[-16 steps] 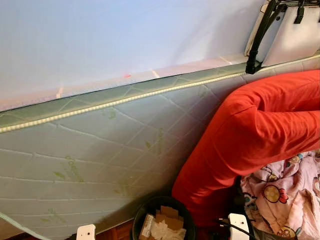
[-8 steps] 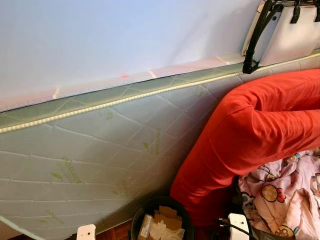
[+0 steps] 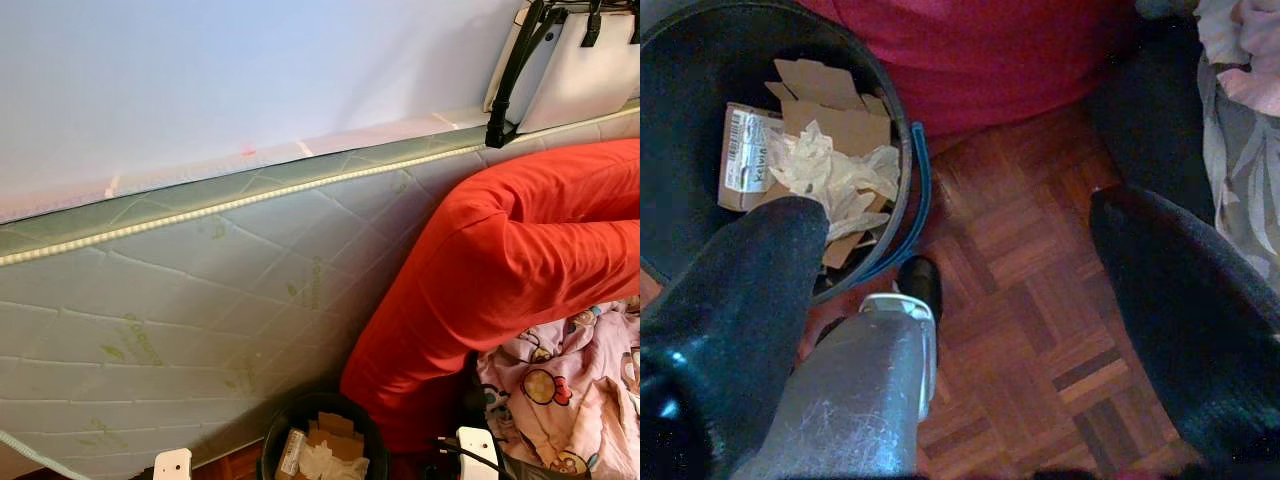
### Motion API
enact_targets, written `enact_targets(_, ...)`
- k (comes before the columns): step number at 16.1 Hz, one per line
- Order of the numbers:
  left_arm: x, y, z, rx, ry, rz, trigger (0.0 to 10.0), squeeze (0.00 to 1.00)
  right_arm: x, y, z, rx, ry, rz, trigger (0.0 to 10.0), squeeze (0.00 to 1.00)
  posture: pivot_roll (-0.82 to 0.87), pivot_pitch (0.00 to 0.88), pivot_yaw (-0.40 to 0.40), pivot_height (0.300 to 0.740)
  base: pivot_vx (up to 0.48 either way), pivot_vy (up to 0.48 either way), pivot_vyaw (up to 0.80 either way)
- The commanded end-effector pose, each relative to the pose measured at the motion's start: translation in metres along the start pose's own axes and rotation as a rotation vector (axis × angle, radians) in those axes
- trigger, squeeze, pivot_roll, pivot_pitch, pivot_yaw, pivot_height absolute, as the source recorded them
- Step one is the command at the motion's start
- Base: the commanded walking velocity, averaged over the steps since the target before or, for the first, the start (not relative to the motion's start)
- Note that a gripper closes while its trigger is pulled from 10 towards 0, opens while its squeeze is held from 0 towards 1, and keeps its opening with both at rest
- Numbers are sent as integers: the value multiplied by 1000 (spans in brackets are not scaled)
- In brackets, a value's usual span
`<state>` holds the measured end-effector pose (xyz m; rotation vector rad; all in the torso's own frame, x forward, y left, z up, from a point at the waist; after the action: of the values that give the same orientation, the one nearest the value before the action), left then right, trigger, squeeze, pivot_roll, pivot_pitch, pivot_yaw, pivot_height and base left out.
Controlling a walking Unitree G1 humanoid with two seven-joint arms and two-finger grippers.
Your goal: Clean up the room
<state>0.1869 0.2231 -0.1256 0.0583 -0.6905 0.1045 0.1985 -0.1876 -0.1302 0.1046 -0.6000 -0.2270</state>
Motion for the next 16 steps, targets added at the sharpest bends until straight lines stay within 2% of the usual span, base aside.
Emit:
enact_targets(1,-4,-2,1,-7,6,-12,10000,0,-1,-3,1,-9,2,-7,10000,0,102,0,-55,740,0,0,0)
enact_targets(16,-2,-3,1,-11,-8,5,10000,0,-1,-4,1,-14,1,-8,10000,0,101,0,-57,740,0,0,0)
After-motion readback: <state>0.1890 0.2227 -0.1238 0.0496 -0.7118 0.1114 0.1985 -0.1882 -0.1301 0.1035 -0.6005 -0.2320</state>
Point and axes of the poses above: a point about 5 cm out from each wrist's last joint towards the gripper, its own z axis pointing back from the gripper into the wrist, its own x axis along the axis of the wrist's last joint, y = z × x, the point moved 5 cm from there along -z, pointing out of the wrist towards the gripper, and after that the axes turned 5 degrees about -z, right-handed, at the moved point
